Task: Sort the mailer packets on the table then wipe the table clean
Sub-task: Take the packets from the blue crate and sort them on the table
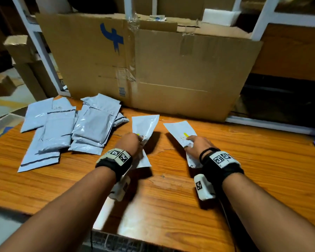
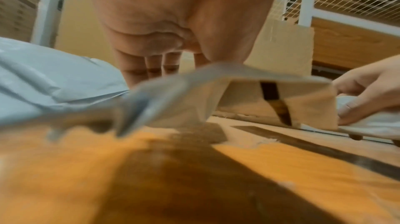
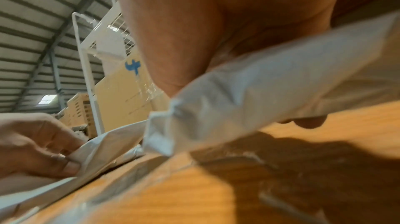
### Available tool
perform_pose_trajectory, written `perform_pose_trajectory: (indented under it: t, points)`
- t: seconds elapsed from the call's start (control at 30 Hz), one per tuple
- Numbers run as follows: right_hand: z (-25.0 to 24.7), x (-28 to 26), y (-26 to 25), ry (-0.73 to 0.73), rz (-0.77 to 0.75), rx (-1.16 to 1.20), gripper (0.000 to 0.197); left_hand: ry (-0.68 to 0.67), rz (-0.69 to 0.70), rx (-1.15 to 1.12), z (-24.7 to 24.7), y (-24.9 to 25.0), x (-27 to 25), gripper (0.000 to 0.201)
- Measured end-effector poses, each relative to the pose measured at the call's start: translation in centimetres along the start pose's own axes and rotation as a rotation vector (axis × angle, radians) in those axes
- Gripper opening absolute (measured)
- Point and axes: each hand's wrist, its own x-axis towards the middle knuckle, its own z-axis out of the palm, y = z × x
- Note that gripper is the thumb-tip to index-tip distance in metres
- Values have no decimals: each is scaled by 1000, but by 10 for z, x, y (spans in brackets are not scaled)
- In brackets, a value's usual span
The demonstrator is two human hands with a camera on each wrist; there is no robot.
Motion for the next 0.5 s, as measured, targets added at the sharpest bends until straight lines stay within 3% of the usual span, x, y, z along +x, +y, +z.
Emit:
perform_pose_trajectory:
  t: [0.23,0.5]
  points:
    - [-53,-47,35,193,176,146,45,-78,313,-51,-8,68,-2,23]
    - [-109,-131,118,407,413,191,45,-134,579,-67,2,194,-29,23]
